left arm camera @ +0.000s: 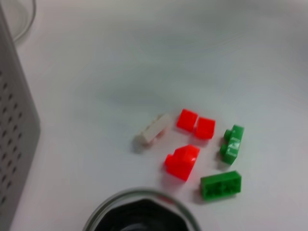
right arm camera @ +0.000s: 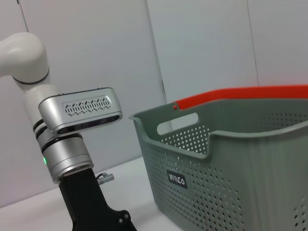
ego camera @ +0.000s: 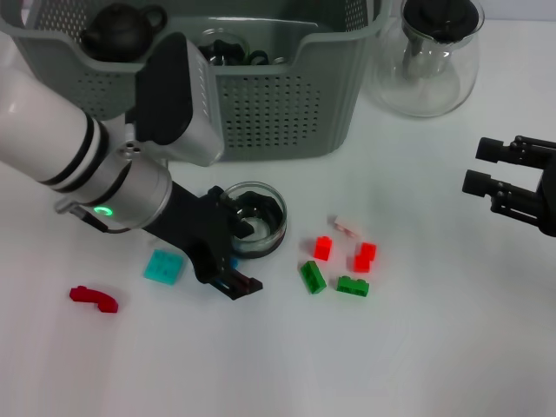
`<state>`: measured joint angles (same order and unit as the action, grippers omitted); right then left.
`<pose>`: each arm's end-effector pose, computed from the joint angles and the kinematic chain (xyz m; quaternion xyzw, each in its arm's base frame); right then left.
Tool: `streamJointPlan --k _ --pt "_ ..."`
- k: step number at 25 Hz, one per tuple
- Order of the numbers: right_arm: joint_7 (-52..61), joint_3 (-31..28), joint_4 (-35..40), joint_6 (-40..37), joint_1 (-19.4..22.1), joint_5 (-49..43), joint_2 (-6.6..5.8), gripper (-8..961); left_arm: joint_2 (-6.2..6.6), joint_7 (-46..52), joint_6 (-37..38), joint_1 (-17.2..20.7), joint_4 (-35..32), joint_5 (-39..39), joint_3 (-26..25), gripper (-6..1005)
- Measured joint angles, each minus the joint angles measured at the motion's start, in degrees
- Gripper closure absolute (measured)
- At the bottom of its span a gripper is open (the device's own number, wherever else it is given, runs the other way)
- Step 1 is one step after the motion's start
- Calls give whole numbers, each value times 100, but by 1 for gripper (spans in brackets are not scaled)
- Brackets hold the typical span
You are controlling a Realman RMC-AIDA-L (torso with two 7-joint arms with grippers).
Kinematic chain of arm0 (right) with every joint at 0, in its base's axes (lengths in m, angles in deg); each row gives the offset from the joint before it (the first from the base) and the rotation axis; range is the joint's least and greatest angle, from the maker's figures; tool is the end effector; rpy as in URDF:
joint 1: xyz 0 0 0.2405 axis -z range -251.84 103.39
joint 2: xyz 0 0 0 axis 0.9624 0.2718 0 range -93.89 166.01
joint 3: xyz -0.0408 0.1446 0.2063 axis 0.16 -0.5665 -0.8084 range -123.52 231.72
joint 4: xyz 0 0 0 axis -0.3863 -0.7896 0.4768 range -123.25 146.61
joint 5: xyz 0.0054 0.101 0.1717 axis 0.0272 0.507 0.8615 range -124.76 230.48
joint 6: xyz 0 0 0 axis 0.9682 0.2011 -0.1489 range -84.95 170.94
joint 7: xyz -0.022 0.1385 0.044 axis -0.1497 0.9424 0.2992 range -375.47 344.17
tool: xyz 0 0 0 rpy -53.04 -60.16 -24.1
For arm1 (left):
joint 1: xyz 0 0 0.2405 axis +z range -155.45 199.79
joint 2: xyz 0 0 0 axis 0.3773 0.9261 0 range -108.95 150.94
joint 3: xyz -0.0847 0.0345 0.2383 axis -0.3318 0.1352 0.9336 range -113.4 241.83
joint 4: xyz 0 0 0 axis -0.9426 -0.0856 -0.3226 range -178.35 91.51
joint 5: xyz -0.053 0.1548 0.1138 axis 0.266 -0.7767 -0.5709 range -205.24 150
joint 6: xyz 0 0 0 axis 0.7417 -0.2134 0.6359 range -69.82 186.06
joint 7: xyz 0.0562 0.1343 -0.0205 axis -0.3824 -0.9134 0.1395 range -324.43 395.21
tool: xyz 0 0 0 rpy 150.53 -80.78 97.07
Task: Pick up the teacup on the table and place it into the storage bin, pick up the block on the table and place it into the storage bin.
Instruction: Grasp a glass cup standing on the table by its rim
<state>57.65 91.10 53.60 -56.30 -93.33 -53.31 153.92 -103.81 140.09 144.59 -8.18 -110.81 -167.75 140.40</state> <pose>0.2851 0.2720 0.0351 -0.9159 0.1957 0.3065 0.1697 -0.1994 0.3104 -0.0560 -0.9897 -0.0860 0.1102 0.0300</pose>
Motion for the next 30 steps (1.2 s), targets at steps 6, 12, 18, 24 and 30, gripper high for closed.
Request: streamJointPlan --k 6,12,18,24,30 --pt "0 0 -8 -2 -40 -8 0 400 0 2 -166 -42 111 193 217 206" --pt "0 0 -9 -3 -29 -14 0 400 0 192 -484 -88 246 162 383 224" --pt "0 -8 -9 -3 -3 -18 0 401 10 307 -513 -140 288 122 441 310" --pt "0 -9 -9 -3 4 -18 0 400 9 353 -491 -157 276 95 444 532" --pt "0 -9 -9 -2 3 -18 0 400 31 371 -378 -167 260 101 347 672"
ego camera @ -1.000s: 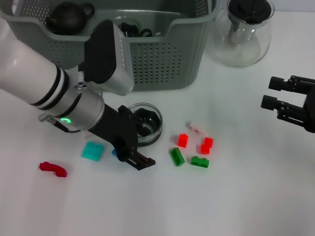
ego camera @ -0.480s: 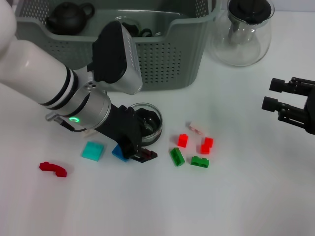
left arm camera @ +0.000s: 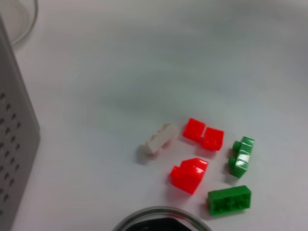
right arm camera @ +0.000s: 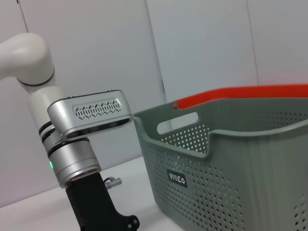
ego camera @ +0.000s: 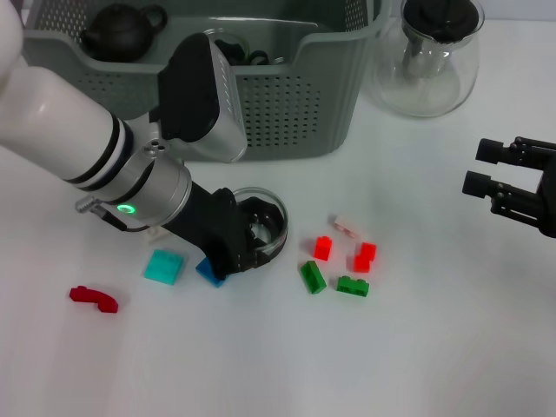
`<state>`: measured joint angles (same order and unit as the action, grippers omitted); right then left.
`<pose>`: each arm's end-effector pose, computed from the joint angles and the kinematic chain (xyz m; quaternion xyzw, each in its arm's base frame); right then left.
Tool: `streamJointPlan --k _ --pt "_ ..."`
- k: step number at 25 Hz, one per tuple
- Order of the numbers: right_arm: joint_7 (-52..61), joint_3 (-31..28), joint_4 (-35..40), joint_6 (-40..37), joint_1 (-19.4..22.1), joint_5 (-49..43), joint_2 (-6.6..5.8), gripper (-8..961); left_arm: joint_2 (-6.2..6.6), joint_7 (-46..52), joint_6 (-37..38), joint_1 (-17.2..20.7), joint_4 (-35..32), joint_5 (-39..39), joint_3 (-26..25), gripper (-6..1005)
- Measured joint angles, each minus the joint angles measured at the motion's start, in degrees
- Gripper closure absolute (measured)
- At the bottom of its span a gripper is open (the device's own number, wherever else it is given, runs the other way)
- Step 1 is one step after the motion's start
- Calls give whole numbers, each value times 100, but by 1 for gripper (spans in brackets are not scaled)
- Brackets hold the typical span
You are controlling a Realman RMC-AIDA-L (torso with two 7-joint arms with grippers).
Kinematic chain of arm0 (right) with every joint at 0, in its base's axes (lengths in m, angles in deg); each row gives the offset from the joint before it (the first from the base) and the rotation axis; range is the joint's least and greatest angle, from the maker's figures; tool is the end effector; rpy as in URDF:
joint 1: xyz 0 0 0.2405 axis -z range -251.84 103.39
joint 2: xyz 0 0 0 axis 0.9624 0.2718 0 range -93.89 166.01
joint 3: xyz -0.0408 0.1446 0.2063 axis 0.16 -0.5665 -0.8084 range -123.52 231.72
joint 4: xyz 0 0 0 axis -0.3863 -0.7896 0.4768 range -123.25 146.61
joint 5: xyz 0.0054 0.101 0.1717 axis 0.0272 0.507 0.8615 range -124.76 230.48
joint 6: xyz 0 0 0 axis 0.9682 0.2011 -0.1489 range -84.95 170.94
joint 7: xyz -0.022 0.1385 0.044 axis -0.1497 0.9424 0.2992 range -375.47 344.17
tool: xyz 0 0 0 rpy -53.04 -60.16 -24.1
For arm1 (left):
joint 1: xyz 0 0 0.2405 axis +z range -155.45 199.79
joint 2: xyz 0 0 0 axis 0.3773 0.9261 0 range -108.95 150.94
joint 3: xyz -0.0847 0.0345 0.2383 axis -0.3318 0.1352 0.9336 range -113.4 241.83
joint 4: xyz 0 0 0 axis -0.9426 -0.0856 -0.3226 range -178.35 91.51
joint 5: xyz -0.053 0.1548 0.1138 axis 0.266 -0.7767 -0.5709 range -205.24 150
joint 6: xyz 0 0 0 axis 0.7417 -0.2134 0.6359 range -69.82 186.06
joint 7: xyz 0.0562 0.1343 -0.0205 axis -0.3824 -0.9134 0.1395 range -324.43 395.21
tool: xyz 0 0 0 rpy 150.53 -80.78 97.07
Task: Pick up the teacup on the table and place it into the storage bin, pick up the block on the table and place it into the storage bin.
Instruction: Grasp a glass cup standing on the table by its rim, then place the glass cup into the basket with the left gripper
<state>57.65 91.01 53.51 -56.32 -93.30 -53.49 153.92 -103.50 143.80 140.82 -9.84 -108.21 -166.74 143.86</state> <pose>0.2856 0.2715 0.0348 -0.9160 0.1970 0.3059 0.1691 -0.1934 0.3154 -0.0683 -0.9881 -0.0974 0.1142 0.0344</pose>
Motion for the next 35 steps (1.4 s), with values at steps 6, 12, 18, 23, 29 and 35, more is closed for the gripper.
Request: streamJointPlan --k 6,12,18,23,29,35 --pt "0 1 0 -4 7 0 0 401 14 -181 363 -9 -35 150 -333 829" --pt "0 1 0 -9 -14 1 0 401 131 -1166 1840 -160 209 966 -1870 952" --pt "0 1 0 -9 -27 1 0 401 568 -1959 3404 -464 1204 2144 -3768 940" --pt "0 1 -9 -4 -33 1 0 400 596 -1623 3189 -403 1171 3509 -4516 930" --pt "-2 0 -9 -7 -34 12 0 400 983 504 779 -1117 837 3230 -4070 917" --pt "-42 0 -9 -9 -76 8 49 400 1367 1969 -687 -2450 1498 768 -3259 905"
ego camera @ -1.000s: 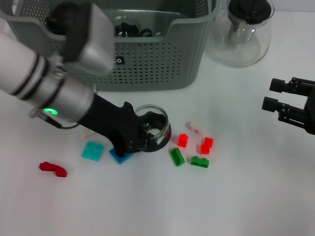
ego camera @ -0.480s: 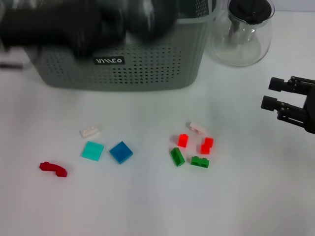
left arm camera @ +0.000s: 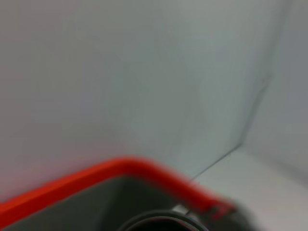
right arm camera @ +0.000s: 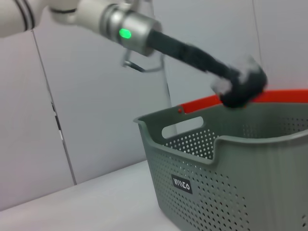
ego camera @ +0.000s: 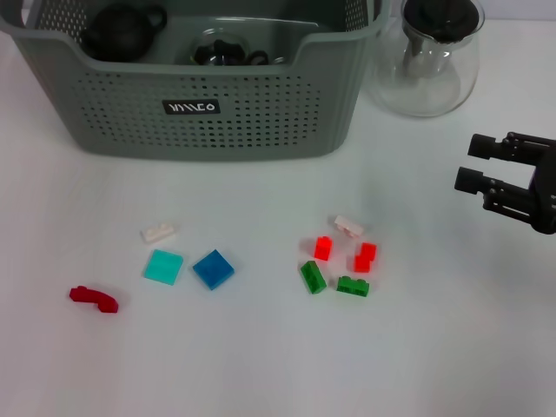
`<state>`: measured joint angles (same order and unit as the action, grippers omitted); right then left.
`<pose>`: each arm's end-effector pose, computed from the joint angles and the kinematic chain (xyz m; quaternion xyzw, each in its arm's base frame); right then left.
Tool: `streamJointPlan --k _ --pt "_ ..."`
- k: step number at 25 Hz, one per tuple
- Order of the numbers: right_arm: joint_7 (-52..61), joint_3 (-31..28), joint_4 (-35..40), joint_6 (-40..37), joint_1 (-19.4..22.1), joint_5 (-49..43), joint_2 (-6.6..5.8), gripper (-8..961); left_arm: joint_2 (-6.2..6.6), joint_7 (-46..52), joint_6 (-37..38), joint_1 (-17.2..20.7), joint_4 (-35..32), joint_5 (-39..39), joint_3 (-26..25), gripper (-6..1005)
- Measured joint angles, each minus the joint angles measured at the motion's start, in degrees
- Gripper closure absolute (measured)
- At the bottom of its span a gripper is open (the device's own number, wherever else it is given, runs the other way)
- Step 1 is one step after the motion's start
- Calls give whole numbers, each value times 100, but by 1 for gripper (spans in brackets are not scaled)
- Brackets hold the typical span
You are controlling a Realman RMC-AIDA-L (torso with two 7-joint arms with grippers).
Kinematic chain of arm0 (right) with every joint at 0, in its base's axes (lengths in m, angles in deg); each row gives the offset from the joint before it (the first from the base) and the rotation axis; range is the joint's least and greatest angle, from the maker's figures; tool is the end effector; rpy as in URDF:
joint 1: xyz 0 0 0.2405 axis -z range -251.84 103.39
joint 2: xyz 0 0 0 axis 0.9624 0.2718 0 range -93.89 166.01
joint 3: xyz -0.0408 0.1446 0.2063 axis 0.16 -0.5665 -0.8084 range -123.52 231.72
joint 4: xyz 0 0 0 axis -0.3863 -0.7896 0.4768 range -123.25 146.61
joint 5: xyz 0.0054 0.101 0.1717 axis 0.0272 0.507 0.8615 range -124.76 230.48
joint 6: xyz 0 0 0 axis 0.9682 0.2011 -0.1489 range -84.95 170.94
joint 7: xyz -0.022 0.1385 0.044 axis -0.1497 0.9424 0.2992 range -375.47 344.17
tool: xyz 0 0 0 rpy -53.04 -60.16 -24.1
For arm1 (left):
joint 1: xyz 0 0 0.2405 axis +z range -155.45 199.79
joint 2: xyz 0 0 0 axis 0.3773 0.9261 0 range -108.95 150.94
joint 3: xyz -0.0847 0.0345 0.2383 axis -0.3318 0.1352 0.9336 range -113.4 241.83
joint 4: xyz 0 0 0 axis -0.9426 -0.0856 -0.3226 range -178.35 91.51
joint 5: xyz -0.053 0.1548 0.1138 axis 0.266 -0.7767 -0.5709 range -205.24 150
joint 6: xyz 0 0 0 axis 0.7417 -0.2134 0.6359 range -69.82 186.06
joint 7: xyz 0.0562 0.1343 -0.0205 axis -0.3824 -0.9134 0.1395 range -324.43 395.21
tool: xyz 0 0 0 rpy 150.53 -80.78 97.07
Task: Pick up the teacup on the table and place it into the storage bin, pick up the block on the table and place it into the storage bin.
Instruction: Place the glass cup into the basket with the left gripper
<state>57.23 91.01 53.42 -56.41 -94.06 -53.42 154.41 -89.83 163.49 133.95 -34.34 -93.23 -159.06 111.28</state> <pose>0.2802 0.2745 0.0316 -0.9166 0.1888 0.3110 0.1654 -0.1144 0.4625 0.0727 -0.9196 -0.3008 -0.1143 0.2253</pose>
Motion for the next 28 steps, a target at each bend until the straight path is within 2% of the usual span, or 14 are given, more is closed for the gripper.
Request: streamJointPlan --k 2,6,7,11,16,28 --pt "-1 0 1 -1 -13 1 10 400 -50 223 -491 -253 337 -621 317 901" --pt "-2 1 1 0 -41 0 25 400 -345 696 -1365 -508 829 -1686 897 893" --pt "-2 0 0 -1 -45 1 25 401 -430 817 -1522 -562 954 -1966 985 891" --pt "-2 3 1 0 -60 4 24 401 -625 951 -1869 -701 1311 -2586 1069 883" --pt "-8 1 1 0 -69 -4 21 401 -712 1017 -2015 -758 1489 -2814 1083 873" --pt "-11 0 1 0 -63 4 21 400 -752 1209 -2184 -741 1544 -2898 1089 848"
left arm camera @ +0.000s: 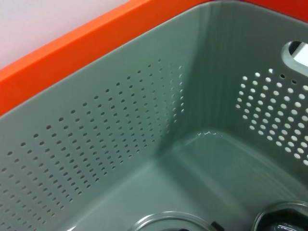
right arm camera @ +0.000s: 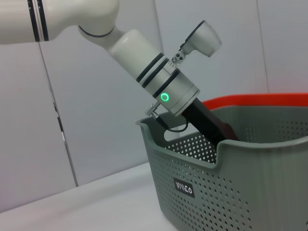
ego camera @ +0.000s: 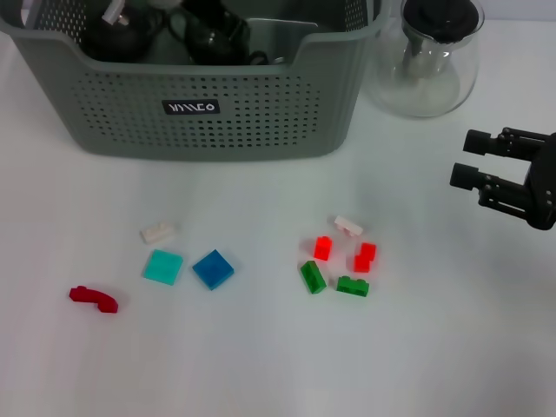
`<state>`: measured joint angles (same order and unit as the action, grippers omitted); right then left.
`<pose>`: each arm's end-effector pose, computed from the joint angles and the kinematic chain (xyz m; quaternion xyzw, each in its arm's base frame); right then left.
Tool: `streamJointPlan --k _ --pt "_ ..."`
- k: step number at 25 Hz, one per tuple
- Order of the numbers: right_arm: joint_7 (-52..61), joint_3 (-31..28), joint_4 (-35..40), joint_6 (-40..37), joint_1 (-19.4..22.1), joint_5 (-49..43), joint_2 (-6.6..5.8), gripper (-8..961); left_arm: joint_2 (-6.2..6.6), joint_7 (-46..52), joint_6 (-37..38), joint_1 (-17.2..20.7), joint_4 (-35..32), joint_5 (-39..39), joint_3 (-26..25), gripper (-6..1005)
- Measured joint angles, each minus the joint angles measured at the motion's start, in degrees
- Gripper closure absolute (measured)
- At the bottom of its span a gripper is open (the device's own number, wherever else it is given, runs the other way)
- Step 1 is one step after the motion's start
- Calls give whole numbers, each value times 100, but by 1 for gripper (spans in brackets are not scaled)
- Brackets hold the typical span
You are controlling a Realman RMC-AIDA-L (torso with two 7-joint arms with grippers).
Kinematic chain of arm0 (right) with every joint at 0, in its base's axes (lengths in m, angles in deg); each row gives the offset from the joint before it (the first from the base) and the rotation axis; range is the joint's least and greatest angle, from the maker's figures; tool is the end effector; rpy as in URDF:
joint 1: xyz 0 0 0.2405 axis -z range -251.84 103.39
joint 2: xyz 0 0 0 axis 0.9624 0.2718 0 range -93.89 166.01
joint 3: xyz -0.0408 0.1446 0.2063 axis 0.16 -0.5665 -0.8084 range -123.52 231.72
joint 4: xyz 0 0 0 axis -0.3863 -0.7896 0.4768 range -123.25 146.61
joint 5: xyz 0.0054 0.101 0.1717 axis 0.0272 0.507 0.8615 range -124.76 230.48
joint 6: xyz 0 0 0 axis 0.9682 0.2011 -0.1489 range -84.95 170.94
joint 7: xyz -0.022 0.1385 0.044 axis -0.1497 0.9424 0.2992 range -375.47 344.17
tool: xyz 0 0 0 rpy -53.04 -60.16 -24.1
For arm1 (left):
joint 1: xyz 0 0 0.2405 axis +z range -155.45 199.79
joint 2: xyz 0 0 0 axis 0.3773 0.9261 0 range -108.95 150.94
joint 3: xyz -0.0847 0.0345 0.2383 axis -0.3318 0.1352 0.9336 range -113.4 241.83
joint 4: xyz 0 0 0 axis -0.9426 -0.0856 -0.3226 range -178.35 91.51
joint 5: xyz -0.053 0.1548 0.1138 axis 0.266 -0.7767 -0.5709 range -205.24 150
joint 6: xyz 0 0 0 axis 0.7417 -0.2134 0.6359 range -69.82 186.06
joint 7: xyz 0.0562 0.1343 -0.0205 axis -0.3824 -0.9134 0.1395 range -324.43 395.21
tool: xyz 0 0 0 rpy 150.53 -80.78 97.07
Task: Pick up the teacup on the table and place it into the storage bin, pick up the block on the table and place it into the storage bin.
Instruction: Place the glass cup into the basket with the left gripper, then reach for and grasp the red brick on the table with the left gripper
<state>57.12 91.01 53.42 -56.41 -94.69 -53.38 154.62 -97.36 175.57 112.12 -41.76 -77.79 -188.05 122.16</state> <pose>0.2763 0.2773 0.0304 -0.9173 0.1833 0.3135 0.1633 -0.1436 0.4743 -0.0204 -0.8960 -0.2917 0.1030 0.3186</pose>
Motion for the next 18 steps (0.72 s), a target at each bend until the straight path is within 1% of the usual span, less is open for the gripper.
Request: streamJointPlan --k 5,8,10,12,13,14,15,17,18 --pt "0 0 0 0 10 4 5 401 -5 5 0 -4 4 -4 -13 838" --pt "0 1 0 0 27 16 4 401 -23 13 118 88 -283 137 -79 802" --pt "0 1 0 1 34 28 0 401 -65 0 341 293 -777 412 -99 768" --pt "0 1 0 0 39 33 -1 400 -108 -55 722 671 -1629 984 -110 734" --pt "0 0 0 1 43 33 -1 400 -109 -75 893 830 -1998 1275 -133 677" --pt "0 0 0 0 42 34 1 400 -107 -98 985 934 -2197 1470 -161 619" --pt "0 0 0 1 41 34 2 400 -97 -164 1171 1123 -2528 1826 -235 562" --pt "0 -3 0 3 37 33 5 400 -88 -428 1438 1440 -2986 2526 -498 474" --pt "0 -6 0 1 34 34 6 400 -97 -747 1660 1670 -3237 3112 -731 429"
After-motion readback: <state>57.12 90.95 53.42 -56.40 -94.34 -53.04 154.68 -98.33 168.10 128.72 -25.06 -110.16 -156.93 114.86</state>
